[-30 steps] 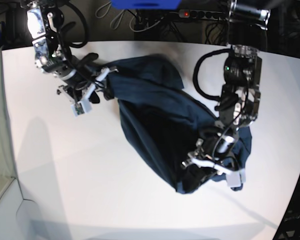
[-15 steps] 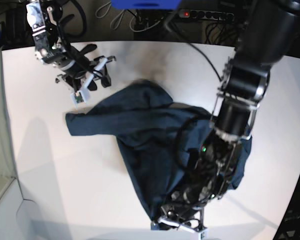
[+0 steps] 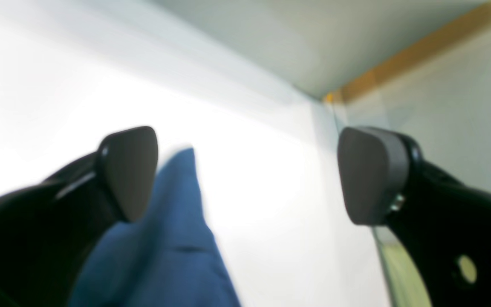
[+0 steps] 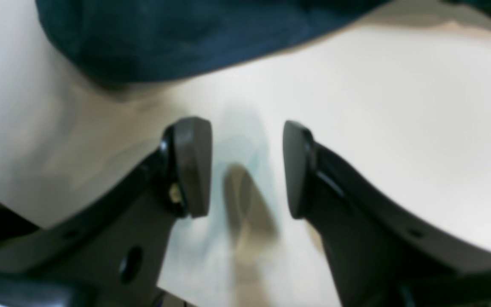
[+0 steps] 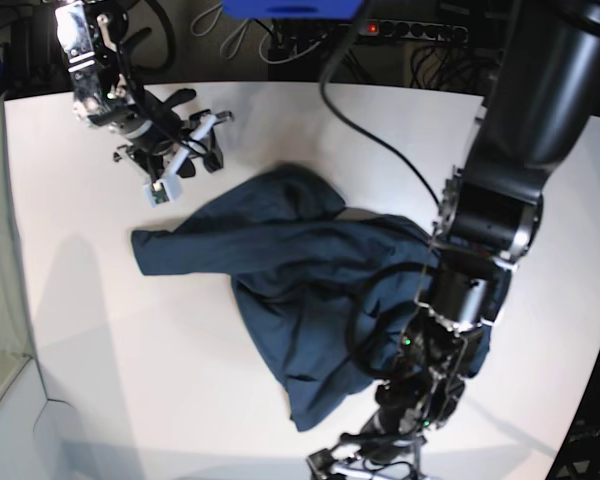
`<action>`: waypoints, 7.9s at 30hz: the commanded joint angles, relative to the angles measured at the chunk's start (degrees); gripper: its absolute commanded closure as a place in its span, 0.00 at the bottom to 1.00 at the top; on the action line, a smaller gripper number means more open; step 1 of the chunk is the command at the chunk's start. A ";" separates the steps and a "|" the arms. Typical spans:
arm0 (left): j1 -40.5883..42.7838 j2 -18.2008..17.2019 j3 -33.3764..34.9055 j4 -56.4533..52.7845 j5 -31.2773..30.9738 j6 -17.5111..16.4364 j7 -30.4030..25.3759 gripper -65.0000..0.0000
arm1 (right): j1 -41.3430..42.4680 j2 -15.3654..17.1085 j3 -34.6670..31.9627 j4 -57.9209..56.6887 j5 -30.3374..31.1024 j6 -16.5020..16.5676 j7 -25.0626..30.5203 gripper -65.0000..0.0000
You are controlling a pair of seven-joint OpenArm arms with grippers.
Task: Layout the t-shirt on the table in an organized manner, then fold the t-shirt properly
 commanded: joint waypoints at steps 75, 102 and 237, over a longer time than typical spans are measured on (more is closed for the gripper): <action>42.86 -26.52 -16.92 25.46 16.18 -0.03 11.65 0.00 | 12.58 6.81 13.91 -13.65 0.56 -0.07 6.63 0.57; 44.00 -26.35 -17.36 25.55 16.18 -0.03 11.65 0.00 | 11.52 2.50 16.99 -10.75 0.65 0.19 6.11 0.56; 39.70 -22.39 -24.39 12.98 31.75 -0.03 12.09 0.00 | 30.34 4.26 -9.38 -32.55 17.00 8.37 3.82 1.00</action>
